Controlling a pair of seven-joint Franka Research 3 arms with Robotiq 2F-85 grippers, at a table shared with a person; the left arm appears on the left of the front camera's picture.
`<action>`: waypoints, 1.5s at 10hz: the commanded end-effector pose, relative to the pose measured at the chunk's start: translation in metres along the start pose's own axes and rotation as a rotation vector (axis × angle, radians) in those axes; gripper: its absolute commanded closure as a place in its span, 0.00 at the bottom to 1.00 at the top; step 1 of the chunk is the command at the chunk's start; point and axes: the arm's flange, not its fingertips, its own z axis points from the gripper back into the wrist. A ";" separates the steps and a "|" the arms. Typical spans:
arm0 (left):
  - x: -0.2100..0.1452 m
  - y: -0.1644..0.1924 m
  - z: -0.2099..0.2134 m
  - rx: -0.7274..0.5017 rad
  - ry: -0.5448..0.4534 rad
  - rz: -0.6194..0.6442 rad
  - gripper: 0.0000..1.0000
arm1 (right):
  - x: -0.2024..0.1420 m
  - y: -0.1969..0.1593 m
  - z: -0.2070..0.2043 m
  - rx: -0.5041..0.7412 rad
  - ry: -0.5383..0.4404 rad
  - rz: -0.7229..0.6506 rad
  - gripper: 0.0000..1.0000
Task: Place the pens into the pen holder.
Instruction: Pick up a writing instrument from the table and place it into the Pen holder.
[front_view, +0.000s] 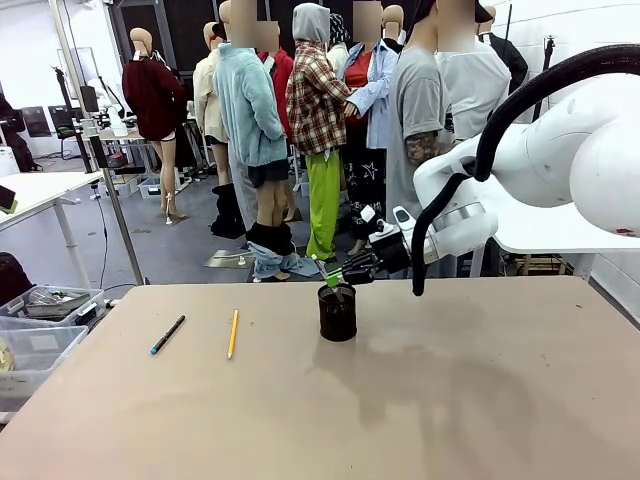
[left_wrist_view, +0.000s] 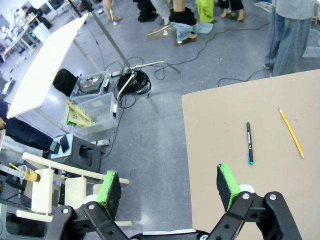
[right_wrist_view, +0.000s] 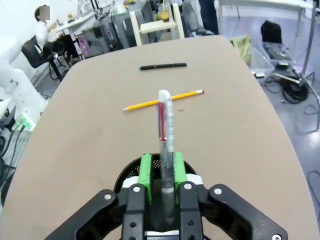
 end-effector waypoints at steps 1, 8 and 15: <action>0.001 0.000 -0.001 0.008 -0.003 0.002 0.00 | 0.003 0.013 0.008 -0.013 0.037 -0.032 0.34; 0.001 0.000 -0.001 0.008 -0.003 0.002 0.00 | 0.061 0.135 0.184 -0.460 0.432 -0.162 0.34; 0.001 0.000 -0.001 0.008 -0.003 0.002 0.00 | 0.030 0.246 0.384 -0.839 0.644 -0.839 0.34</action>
